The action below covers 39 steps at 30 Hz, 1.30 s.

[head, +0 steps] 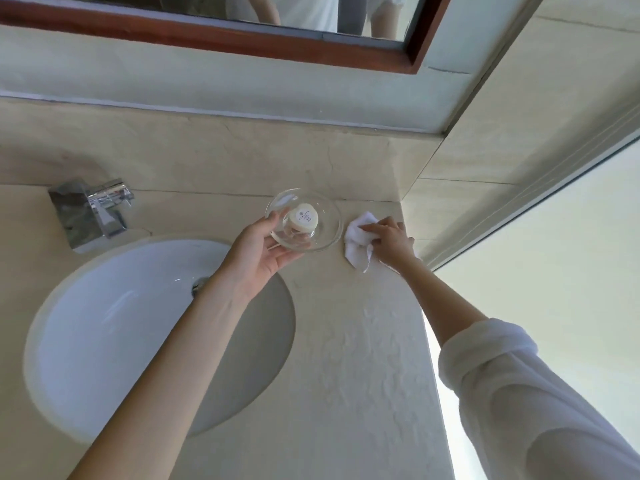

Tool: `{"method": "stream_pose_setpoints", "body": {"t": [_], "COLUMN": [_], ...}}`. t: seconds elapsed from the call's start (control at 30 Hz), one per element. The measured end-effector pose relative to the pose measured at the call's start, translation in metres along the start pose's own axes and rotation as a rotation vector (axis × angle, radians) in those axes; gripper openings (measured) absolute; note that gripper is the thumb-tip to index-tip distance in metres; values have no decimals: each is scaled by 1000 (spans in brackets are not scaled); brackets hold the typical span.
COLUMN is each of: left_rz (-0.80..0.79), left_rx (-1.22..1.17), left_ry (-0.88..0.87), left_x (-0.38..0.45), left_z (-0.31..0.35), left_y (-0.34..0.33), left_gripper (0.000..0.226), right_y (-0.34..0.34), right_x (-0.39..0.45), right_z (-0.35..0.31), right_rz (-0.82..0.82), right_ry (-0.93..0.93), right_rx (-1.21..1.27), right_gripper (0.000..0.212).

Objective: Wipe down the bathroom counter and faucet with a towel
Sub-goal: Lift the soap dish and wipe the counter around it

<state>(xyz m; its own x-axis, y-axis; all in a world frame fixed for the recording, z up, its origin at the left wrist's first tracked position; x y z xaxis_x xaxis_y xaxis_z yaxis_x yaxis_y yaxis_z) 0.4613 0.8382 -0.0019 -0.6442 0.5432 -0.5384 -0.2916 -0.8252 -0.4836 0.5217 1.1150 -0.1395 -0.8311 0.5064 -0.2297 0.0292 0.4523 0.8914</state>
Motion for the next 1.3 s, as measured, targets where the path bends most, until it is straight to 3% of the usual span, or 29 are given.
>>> {"method": "stream_pose_setpoints", "body": {"t": [0.13, 0.3, 0.67, 0.9, 1.13, 1.3], "left_rz": [6, -10, -140, -191, -200, -257], "left_rx": [-14, 18, 98, 191, 328, 283], "left_ry": [21, 35, 97, 143, 193, 218], "left_x": [-23, -53, -113, -156, -195, -215], "left_z": [-15, -26, -26, -35, -59, -61], "left_y": [4, 6, 20, 34, 62, 69], "left_gripper": [32, 33, 34, 31, 30, 35], "right_y": [-10, -30, -66, -84, -85, -65], "right_x": [-51, -109, -225, -306, -395, -451], "right_z": [-1, -9, -32, -35, 8, 42], "right_rz": [-105, -92, -205, -106, -149, -208], "right_ry": [57, 101, 251, 135, 78, -128], "right_rx": [-42, -75, -88, -102, -184, -319], "right_gripper": [46, 42, 52, 44, 46, 41]}}
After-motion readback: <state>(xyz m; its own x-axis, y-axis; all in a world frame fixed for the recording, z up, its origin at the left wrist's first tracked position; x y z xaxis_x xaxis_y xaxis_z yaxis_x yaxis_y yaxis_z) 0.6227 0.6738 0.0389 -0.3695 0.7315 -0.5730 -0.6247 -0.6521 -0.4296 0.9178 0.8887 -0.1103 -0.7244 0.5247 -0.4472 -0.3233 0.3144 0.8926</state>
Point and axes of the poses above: each hand's wrist, its own x-axis towards the middle knuckle, its own y-axis out of the back of the hand, z = x × y, the point moved 1 cm from there along x, towards the middle knuckle, and after that the axes turned 5 degrees about x, right-handed, at the moved point
